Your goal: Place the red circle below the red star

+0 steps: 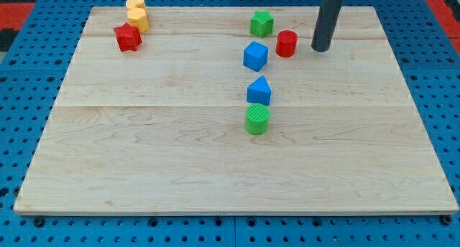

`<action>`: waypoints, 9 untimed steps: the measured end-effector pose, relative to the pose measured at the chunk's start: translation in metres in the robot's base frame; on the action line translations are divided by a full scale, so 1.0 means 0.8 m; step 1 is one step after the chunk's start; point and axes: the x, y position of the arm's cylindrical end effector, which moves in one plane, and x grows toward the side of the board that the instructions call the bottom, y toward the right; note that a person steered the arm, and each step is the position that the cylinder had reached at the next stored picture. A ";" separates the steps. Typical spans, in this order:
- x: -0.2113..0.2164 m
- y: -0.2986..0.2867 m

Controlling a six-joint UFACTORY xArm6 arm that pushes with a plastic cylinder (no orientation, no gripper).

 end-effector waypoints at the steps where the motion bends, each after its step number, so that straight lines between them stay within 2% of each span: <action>1: -0.013 -0.070; 3: -0.034 -0.158; 4: -0.039 -0.164; 5: -0.068 -0.154; 6: -0.109 -0.214; 7: -0.113 -0.284; 8: -0.094 -0.335; 9: -0.100 -0.308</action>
